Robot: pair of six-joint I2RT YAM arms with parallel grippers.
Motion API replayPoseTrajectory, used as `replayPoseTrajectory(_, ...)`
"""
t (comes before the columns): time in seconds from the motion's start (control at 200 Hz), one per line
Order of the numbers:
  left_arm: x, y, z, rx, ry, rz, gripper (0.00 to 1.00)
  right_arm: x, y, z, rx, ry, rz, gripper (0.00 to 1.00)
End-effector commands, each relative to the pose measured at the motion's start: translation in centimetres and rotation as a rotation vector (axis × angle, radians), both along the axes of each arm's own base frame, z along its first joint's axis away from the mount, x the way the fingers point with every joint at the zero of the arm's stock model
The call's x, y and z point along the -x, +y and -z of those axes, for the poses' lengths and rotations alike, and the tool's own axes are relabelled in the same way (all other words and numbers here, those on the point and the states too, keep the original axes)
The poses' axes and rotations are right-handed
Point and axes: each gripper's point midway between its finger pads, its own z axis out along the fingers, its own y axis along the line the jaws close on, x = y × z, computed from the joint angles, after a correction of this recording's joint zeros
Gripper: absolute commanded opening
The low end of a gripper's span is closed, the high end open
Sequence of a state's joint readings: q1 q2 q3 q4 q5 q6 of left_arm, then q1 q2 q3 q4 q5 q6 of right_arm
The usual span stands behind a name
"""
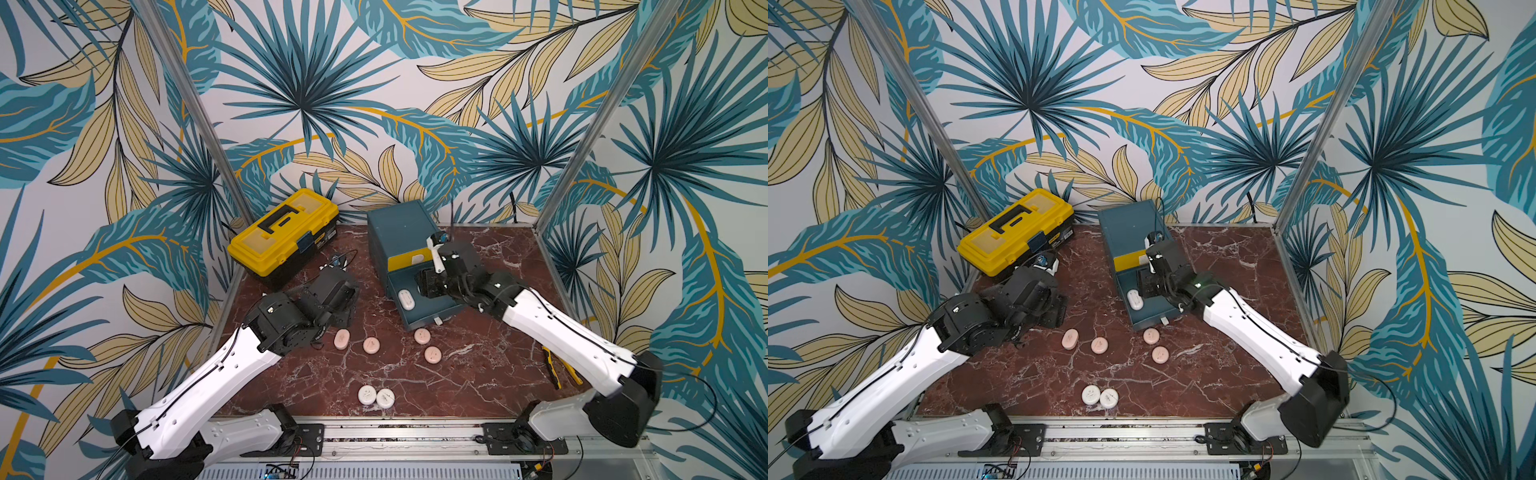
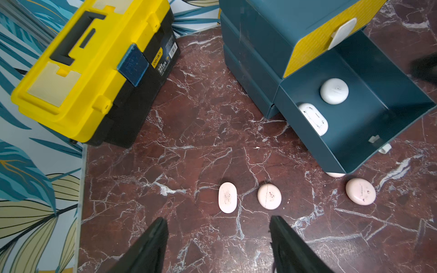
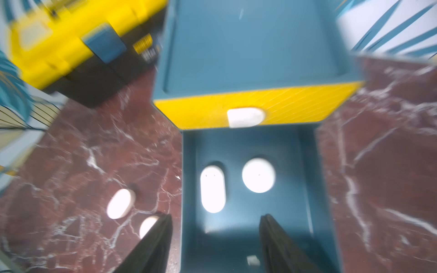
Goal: Put the bluetooth earphones in the drawer according to color
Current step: Place the bluetooth earphone in the drawer, then pick up the Bluetooth earphone from the center of the board.
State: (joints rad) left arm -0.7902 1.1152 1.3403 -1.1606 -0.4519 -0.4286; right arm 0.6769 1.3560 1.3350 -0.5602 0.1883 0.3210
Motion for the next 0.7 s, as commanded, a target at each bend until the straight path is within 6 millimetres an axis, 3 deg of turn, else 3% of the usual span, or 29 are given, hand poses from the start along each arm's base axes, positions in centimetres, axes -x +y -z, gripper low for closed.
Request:
replayPoseTrajectory(0.0,2.0,-0.8,3.8,0.014,0.147,0.04,0.72,2.2,-2.7,1.0,0.065,0.028,0.036,0.65)
replayPoseTrajectory(0.261,7.3,-5.8,13.1,0.081,0.406,0.13,0.77,5.0,-6.6,-0.9,0.061,-0.018,0.115,0.66)
replayPoseTrajectory(0.351,8.4,-6.8,14.9,0.11,0.449,0.131,0.79,5.3,-7.2,-1.0,0.068,-0.02,0.128,0.67)
replayPoseTrajectory(0.696,13.3,-7.3,20.8,0.13,0.633,0.14,0.82,5.6,-7.3,0.1,0.078,0.008,0.129,0.68)
